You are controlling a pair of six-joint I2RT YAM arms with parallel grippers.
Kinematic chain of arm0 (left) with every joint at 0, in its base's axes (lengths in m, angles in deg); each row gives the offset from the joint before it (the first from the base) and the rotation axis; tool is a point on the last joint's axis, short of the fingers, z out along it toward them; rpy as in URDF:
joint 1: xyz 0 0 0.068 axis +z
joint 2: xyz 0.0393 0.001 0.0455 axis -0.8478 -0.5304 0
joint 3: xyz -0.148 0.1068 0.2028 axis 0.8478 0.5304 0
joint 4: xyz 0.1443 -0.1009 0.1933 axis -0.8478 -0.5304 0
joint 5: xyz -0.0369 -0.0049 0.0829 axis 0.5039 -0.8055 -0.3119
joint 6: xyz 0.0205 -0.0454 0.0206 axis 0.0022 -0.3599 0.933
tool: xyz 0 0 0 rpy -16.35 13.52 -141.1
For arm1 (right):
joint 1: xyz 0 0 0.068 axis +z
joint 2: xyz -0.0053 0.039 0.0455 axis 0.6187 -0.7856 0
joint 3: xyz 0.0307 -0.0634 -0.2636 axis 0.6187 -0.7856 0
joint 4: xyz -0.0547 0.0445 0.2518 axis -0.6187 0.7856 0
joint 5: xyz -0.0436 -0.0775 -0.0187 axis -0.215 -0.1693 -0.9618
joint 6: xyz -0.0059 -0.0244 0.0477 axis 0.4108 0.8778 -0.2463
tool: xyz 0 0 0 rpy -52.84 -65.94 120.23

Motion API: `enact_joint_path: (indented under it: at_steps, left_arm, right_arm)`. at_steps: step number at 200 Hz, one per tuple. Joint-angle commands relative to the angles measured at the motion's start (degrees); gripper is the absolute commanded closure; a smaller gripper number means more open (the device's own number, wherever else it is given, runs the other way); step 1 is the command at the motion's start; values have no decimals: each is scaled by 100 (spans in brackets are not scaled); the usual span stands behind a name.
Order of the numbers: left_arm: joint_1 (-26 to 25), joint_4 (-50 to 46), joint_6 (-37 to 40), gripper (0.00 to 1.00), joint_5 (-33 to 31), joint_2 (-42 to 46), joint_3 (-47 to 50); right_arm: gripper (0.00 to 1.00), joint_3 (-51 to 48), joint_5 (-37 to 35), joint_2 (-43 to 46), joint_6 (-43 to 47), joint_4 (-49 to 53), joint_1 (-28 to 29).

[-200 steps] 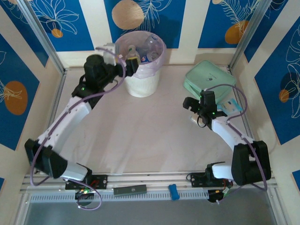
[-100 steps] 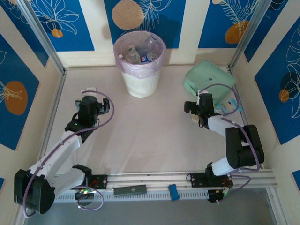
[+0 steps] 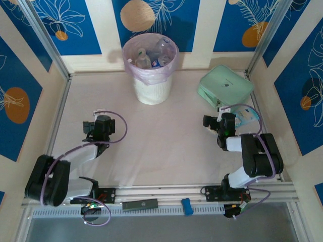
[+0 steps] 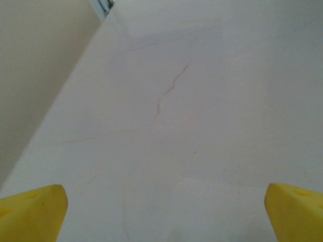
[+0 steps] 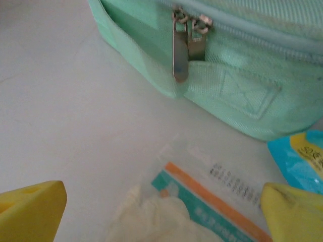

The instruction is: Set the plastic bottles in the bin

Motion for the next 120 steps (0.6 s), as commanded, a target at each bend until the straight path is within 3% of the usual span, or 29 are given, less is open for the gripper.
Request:
enact_joint_path:
  at_steps: [1, 31, 46, 60, 96, 120]
  left_arm:
    - [61, 1604, 471, 0, -104, -472, 128]
    - [103, 2961, 1166, 0, 351, -997, 267]
    - [180, 4118, 1393, 0, 731, -1469, 522]
    - [236, 3682, 1180, 0, 903, -1204, 575]
    - [339, 4753, 1156, 0, 1162, -1336, 1028]
    - [536, 4628, 972, 0, 1562, -1324, 1027]
  right_arm:
    - [1, 52, 54, 17, -42, -705, 19]
    - [1, 35, -14, -5, -13, -789, 46]
    - [1, 24, -23, 8, -16, -814, 55]
    - [1, 26, -16, 9, -14, -802, 50]
    - [1, 24, -17, 8, -10, -796, 55]
    - [1, 26, -19, 8, -7, -796, 55]
